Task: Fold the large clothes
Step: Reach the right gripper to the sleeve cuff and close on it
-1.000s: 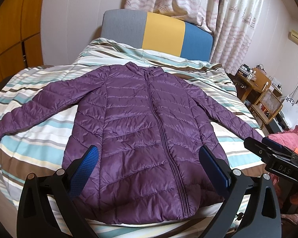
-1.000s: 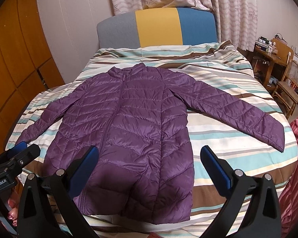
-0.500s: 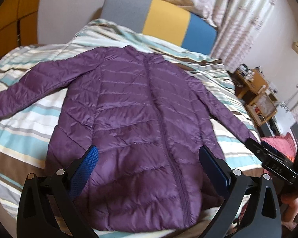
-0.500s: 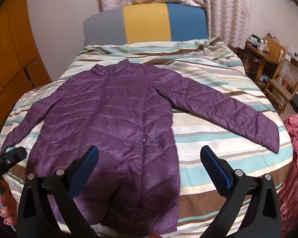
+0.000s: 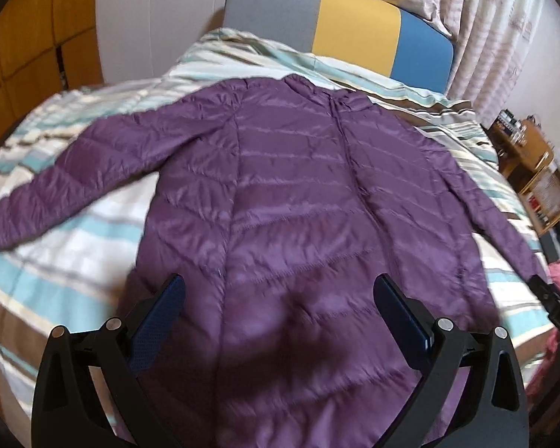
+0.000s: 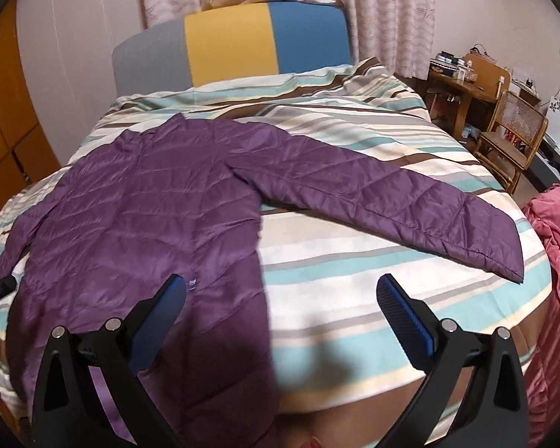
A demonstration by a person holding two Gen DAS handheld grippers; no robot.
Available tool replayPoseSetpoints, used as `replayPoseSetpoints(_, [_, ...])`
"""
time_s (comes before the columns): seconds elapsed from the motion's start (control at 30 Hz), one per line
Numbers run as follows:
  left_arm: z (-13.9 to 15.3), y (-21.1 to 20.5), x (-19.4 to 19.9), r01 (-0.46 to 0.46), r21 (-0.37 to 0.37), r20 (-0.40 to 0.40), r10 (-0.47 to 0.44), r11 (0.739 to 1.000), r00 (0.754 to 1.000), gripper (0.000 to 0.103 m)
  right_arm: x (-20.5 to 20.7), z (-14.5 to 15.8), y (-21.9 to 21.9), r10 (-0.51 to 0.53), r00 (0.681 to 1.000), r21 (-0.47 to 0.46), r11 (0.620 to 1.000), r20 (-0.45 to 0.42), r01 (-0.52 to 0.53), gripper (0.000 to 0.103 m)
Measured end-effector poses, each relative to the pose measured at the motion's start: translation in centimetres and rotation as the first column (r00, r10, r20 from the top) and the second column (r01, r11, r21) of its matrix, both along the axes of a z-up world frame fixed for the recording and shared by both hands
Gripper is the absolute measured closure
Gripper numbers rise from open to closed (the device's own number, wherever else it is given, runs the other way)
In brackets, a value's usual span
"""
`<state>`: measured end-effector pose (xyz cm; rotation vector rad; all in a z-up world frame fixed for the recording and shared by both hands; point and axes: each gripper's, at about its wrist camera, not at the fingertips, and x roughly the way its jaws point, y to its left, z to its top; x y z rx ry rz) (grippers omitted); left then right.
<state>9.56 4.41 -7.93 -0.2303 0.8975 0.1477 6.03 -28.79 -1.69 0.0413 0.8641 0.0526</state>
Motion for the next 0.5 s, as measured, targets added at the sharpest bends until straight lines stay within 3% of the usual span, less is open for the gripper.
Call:
replayPoseSetpoints(0.07, [-0.5, 0.3, 0.9, -0.008, 0.045, 0.01, 0.008, 0.999, 1.0, 0.003, 1.0, -1.2, -1.2, -0.04, 0.997, 0.004, 0.999, -0.066, 0.04, 0.002])
replayPoseSetpoints(0.17, [-1.5, 0.8, 2.5, -0.012, 0.104, -0.003, 0.013, 0.994, 1.0, 0.003, 2.5, -3.1, -5.0, -0.149, 0.977, 0.136, 0.976, -0.155, 0.171, 0.002])
replayPoseSetpoints(0.37, [-2.9, 2.0, 5.2, -0.026, 0.209, 0.004, 0.025, 0.978, 1.0, 0.003, 4.3, -5.8, -12.9, -0.369, 0.91, 0.343, 0.843, -0.191, 0.414, 0.002])
replayPoseSetpoints(0.5, [-3.9, 3.1, 6.6, -0.081, 0.3, 0.018, 0.079, 0.95, 0.997, 0.003, 5.0, -7.2, -16.4, -0.473, 0.855, 0.446, 0.731, -0.214, 0.516, 0.016])
